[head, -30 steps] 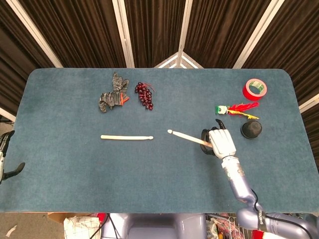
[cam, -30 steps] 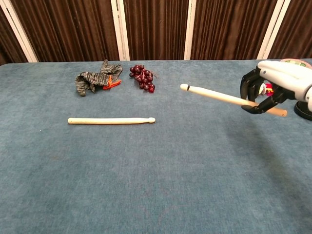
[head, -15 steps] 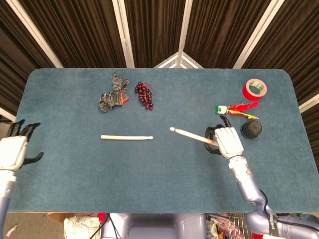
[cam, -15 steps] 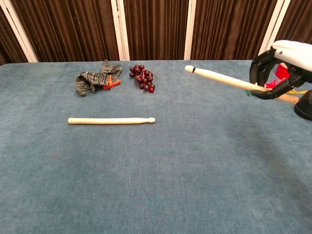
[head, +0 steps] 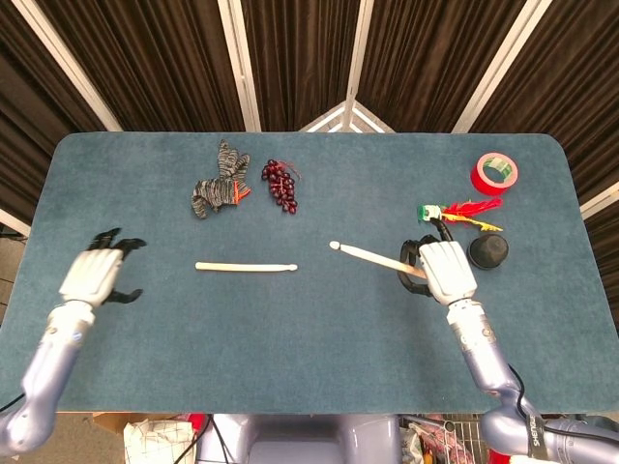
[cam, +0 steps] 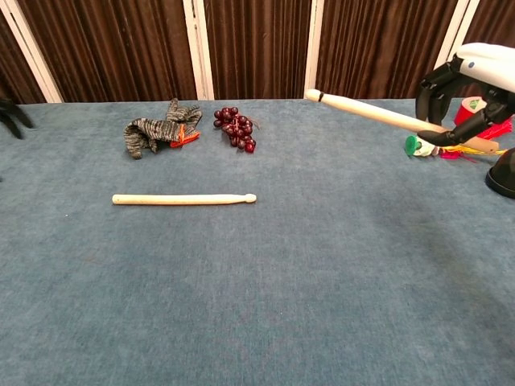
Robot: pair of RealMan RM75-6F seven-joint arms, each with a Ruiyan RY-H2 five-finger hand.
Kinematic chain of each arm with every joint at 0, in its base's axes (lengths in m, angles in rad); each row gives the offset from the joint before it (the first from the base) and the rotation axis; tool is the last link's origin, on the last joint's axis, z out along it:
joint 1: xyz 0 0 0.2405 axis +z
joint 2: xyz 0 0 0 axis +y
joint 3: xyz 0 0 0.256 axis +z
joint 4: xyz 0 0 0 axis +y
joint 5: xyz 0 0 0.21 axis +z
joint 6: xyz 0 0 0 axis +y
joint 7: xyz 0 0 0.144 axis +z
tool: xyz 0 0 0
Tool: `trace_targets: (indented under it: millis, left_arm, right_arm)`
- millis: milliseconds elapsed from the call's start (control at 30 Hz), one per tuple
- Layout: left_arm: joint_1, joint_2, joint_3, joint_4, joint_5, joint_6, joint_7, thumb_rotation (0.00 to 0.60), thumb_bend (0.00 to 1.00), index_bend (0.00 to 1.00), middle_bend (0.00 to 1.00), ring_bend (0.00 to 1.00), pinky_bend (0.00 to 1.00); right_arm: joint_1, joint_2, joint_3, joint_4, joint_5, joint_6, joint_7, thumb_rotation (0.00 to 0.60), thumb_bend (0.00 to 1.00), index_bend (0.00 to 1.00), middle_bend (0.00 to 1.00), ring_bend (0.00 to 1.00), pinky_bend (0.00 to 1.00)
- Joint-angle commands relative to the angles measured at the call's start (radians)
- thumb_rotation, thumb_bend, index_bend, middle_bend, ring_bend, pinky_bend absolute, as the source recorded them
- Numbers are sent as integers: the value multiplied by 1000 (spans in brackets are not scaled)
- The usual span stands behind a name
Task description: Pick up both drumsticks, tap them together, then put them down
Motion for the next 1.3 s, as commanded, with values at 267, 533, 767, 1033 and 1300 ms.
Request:
trace_targets:
  millis: [267,533,767,1033,1300]
  left_arm:
    - [-114,-139,-14,45,-112,46,87,600,316,309,284,0,0]
    - [-187,-238,-1,150,-216,69,186,600,327,321,292,0,0]
    - [-222,-330,2,261,-225,55,164,600,367,361,326,0,0]
    - [-274,-430,9,376,-264,38,203,600,372,369,376,0,0]
    - [-313,-483,9,422,-298,47,259,600,404,390,394,0,0]
  right_arm:
    - [7,-15,-4,15,14,-8,-15,600,481,713,610,434,91]
    - [3,-9,-5,27,18,-6,-10,600,481,713,610,433,91]
    - [0,-9,-11,44,22,-11,-6,600,482,713,610,434,91]
    - [0,-14,-14,70,31,-19,-3,600,481,714,610,434,91]
    - [-4,-12,-16,88,34,-24,7,600,482,714,610,435,91]
